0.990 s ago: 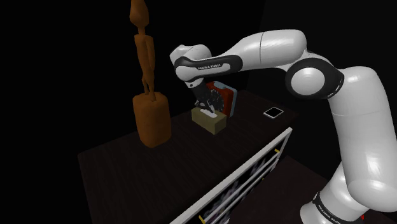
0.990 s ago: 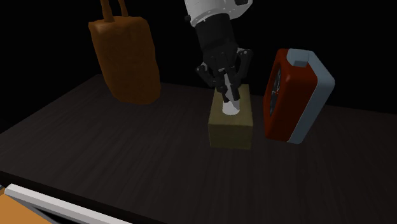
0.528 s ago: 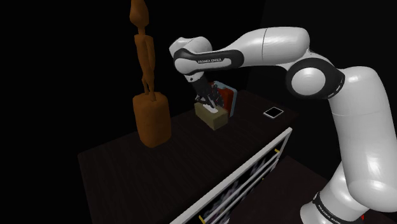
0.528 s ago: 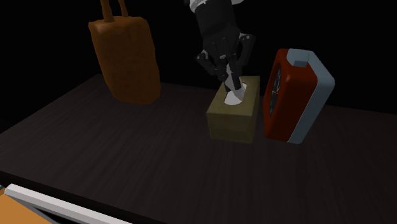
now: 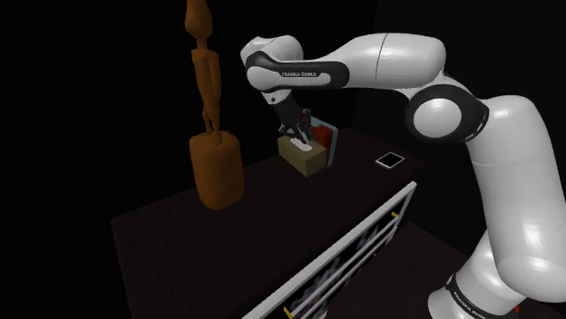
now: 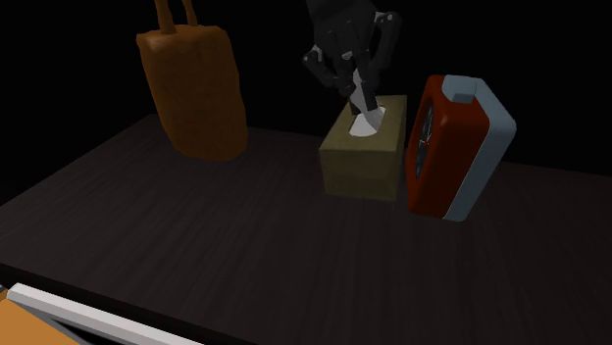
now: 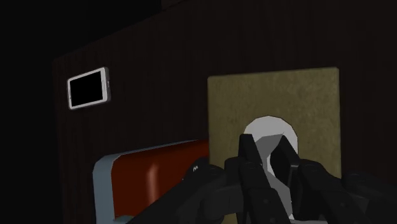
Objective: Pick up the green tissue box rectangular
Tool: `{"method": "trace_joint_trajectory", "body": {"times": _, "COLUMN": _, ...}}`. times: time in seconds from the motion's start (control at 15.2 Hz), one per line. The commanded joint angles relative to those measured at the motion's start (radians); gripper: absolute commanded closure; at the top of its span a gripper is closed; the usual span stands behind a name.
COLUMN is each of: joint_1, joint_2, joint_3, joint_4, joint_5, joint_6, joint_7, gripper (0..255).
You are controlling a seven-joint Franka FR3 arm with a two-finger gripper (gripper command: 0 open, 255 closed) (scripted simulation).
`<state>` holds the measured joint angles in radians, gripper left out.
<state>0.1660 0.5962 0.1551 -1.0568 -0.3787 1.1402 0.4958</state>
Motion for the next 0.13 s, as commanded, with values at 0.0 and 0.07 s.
{"method": "trace_joint_trajectory", "body": {"times": 0.0, "joint_1": 0.003, "joint_2": 0.005, "joint_3": -0.001, "joint_4": 0.025, "joint_5": -0.002, "joint_6": -0.019, "joint_7": -0.006, "gripper": 255}}
{"method": "trace_joint_trajectory", "body": {"times": 0.07, "joint_1": 0.003, "joint_2": 0.005, "joint_3": -0.001, "joint_4": 0.025, "joint_5": -0.002, "joint_6": -0.019, "joint_7": -0.006, "gripper": 255}}
